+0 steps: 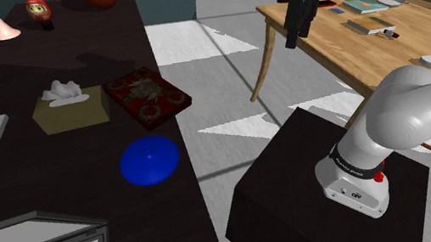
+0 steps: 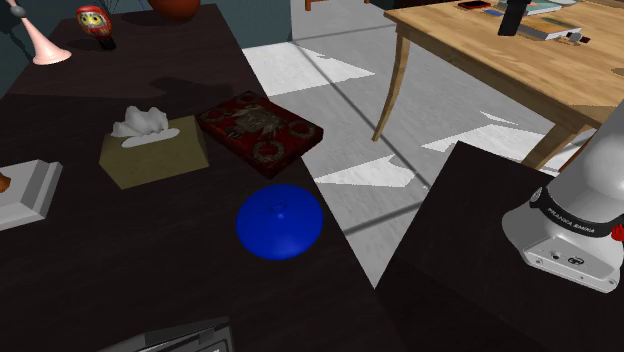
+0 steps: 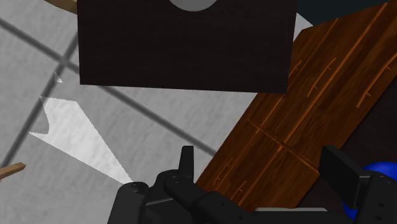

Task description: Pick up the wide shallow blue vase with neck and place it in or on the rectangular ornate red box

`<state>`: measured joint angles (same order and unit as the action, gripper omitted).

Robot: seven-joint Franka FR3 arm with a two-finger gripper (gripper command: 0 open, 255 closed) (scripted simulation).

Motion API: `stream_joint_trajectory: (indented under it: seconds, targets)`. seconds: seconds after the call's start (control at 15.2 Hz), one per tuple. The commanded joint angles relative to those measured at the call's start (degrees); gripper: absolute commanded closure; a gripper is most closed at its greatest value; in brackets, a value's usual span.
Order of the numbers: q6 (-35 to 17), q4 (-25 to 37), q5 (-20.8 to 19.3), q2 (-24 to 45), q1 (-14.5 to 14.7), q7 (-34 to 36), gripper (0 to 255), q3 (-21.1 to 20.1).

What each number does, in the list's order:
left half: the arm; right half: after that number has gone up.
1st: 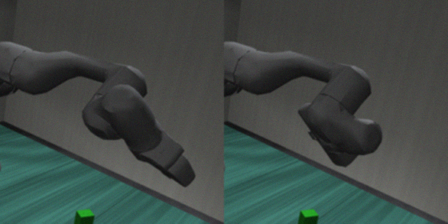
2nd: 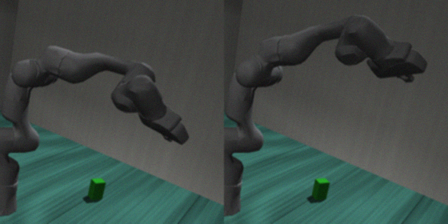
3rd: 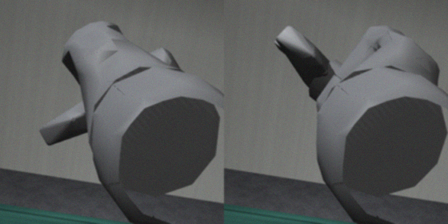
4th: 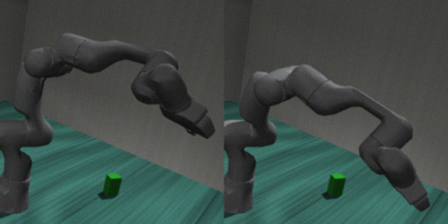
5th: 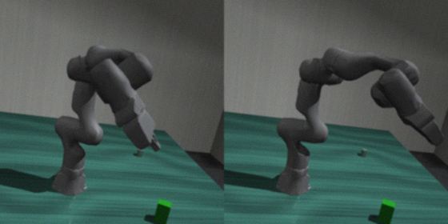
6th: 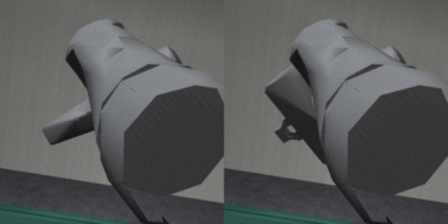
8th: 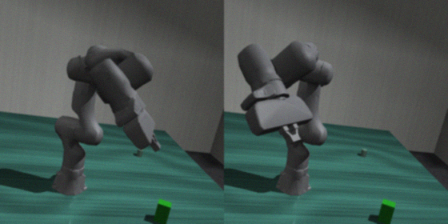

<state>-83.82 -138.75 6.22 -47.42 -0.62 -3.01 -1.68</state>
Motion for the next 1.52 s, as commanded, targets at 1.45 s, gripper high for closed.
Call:
stream_joint_trajectory:
  seconds: [1.45]
  targets:
    - [-31.39,7.61,8.23,30.19,4.20,26.17,0,-26.41]
